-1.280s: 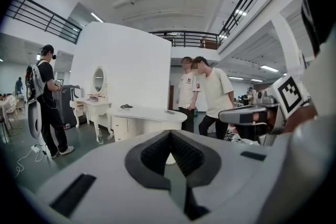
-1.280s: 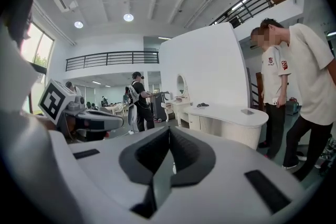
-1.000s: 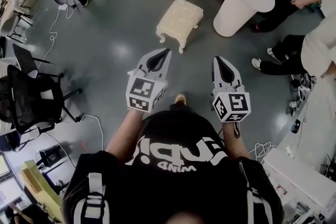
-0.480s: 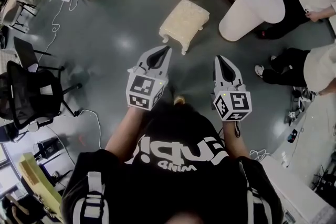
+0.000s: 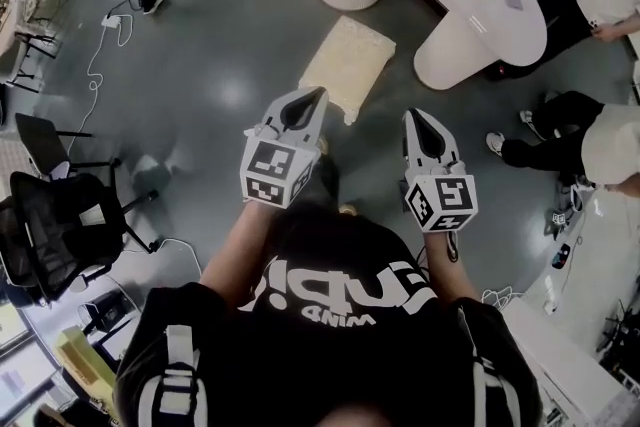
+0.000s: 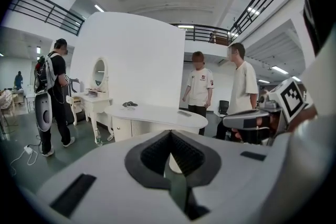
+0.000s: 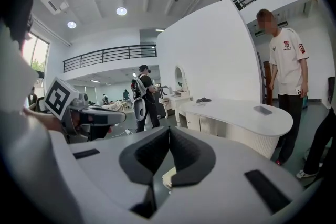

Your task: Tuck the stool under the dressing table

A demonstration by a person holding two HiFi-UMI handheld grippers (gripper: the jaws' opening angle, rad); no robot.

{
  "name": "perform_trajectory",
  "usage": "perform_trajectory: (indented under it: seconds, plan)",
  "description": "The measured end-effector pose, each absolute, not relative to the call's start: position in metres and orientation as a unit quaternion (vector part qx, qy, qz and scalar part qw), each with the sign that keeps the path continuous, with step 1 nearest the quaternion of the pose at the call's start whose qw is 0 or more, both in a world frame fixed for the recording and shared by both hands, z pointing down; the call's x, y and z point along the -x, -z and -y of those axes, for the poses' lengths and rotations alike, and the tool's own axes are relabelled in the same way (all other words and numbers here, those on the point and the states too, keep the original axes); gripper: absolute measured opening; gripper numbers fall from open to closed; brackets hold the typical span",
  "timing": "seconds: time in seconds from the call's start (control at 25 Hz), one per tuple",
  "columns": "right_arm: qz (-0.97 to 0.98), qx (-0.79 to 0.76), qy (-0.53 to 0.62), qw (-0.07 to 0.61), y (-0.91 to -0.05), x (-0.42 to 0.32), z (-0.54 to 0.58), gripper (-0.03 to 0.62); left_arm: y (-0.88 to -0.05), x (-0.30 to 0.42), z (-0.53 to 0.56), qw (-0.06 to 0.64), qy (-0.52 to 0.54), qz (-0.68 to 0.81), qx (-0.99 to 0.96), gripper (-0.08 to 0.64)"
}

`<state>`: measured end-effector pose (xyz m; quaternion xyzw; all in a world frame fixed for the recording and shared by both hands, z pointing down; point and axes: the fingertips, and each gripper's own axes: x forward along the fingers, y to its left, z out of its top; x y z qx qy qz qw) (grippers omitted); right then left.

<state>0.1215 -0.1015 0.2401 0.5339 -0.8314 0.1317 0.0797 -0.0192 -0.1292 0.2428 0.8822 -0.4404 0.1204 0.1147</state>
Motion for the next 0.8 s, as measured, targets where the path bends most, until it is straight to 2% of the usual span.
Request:
perform_trajectory:
  seconds: [0.8]
  plan:
    - [0.798,-0.573,-0.162,0.097,-0.281,-0.115,0.300,0.021,-0.294,0.028,0.347,0.146,-0.158,0.370,-0.904,0.009]
